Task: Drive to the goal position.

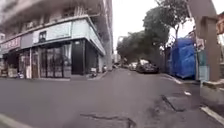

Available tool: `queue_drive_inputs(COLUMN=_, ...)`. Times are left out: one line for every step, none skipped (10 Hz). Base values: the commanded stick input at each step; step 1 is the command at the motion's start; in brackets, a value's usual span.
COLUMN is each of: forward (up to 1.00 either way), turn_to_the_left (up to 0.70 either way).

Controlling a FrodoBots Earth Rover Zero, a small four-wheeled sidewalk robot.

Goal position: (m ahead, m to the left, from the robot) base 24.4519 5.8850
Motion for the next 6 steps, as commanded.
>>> queue_drive_inputs(forward=0.70, turn_to_the_left=0.00)
queue_drive_inputs(forward=0.70, turn_to_the_left=0.00)
queue_drive_inputs(forward=0.70, turn_to_the_left=0.00)
queue_drive_inputs(forward=0.70, turn_to_the_left=0.00)
queue_drive_inputs(forward=0.70, turn_to_the_left=0.00)
queue_drive_inputs(forward=0.70, turn_to_the_left=0.00)
